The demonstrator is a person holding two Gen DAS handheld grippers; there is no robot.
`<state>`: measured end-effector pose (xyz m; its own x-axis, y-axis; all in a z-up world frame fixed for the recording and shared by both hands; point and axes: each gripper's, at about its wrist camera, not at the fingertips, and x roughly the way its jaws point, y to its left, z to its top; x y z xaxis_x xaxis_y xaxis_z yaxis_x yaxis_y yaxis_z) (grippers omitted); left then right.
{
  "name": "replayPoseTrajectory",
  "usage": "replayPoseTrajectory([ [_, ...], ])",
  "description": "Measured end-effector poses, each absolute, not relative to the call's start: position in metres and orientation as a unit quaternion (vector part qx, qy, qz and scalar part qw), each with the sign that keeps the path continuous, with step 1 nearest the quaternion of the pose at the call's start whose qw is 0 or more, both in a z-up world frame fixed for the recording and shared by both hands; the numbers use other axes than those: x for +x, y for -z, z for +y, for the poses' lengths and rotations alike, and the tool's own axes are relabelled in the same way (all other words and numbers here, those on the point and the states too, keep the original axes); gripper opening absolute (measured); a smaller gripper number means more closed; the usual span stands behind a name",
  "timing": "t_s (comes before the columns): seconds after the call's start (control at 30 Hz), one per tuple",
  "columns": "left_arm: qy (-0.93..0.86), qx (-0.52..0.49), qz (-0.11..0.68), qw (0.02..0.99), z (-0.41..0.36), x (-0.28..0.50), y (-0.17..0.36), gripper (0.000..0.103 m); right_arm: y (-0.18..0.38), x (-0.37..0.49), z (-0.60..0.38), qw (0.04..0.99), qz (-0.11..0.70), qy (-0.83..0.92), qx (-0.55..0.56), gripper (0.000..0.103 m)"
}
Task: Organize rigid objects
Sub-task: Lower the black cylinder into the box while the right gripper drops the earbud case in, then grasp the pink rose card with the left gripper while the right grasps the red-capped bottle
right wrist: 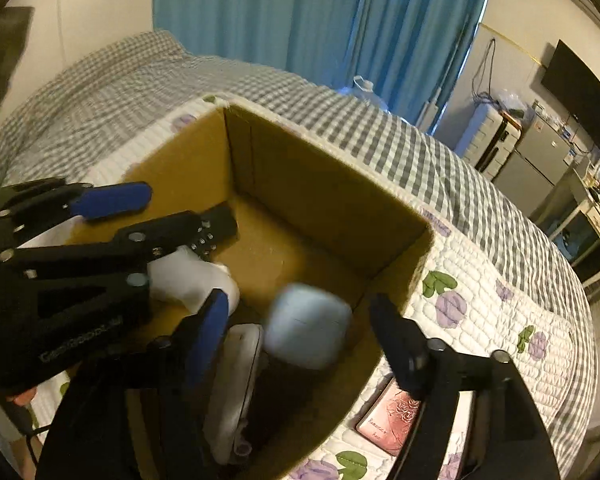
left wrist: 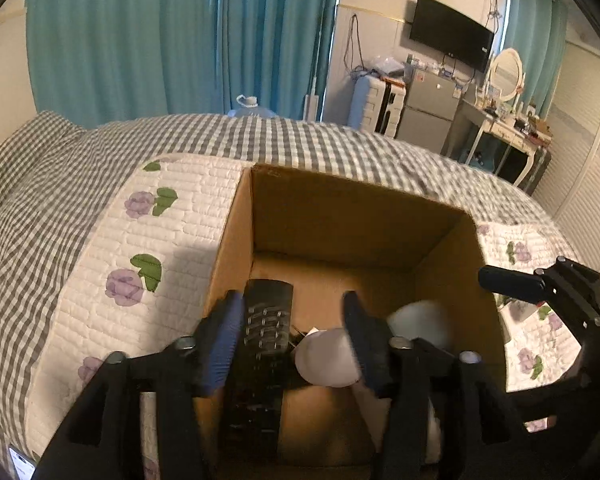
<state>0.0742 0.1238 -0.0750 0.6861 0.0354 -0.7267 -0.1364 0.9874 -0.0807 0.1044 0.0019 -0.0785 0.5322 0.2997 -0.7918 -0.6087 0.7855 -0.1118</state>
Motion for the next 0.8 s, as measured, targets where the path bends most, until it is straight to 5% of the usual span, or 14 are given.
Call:
replayPoseTrajectory([
  [0.07, -0.051, -0.062, 0.389, 0.918, 0.121, 0.071, 0.071, 0.069, 0.07, 0.1, -0.004, 0.86, 0.395, -0.262, -0.19, 0.089],
  [0.8, -0.01, 0.012, 0.384, 0.923, -0.027, 0.026, -0.003, 0.07, -0.008, 0.039, -0.209, 0.896, 0.391, -0.157, -0.14, 0.09],
])
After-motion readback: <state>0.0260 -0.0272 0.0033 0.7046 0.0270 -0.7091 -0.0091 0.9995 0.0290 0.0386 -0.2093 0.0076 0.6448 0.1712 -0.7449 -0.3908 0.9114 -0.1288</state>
